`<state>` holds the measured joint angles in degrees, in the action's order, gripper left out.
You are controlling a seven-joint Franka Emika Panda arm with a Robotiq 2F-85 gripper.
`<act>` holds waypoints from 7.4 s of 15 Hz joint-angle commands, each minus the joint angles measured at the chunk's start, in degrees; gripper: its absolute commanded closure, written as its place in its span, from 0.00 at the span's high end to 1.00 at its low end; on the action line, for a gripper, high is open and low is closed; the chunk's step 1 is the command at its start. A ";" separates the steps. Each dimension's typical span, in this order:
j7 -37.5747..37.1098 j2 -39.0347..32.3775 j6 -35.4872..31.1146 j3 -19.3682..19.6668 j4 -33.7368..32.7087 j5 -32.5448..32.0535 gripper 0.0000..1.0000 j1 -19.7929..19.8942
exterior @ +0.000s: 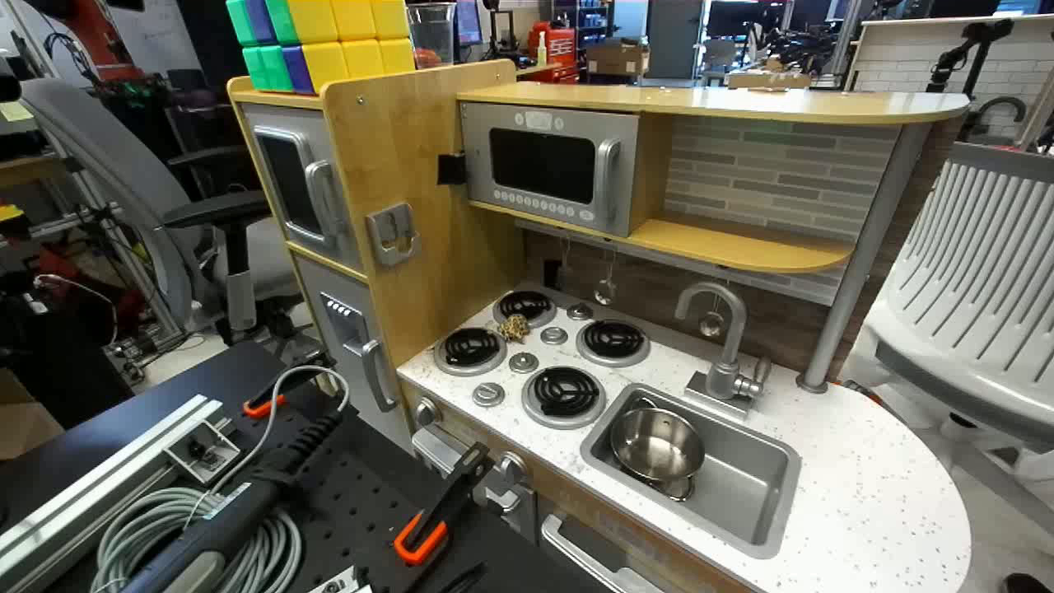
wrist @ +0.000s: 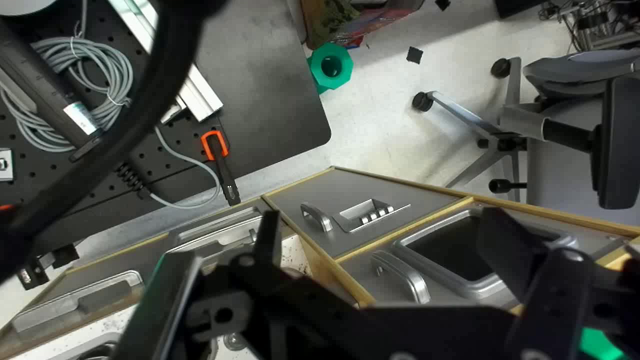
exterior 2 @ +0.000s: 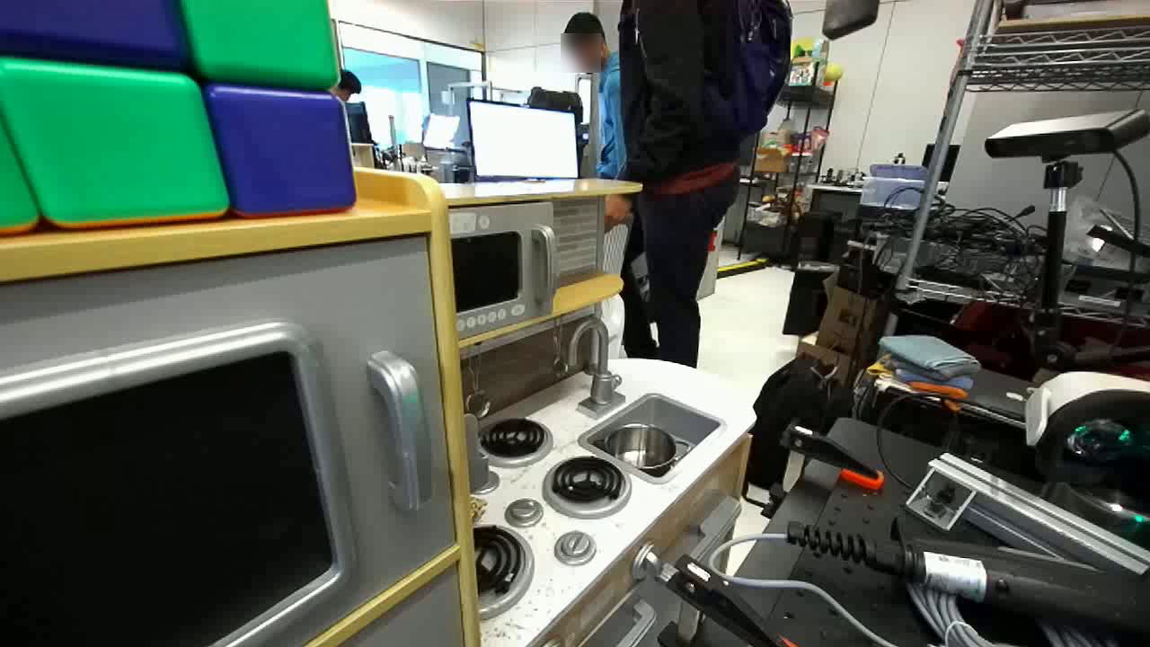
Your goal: Put the thing on the stovetop in the pot that is in the sink
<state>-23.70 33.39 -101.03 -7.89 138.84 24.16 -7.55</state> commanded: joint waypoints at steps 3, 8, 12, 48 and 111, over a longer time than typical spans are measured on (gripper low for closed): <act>-0.85 -2.82 -2.35 -1.31 -0.57 -0.67 1.00 2.62; 0.00 -17.27 -14.08 0.45 -3.64 -3.00 1.00 6.60; 0.45 -30.26 -24.56 2.69 -8.39 -4.12 1.00 7.73; -16.92 -76.17 -52.04 12.01 -30.60 -20.85 1.00 -0.92; -32.18 -83.34 -50.10 13.93 -39.13 5.43 0.58 15.07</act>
<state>-53.44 -54.58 -156.02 5.17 96.78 30.71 8.31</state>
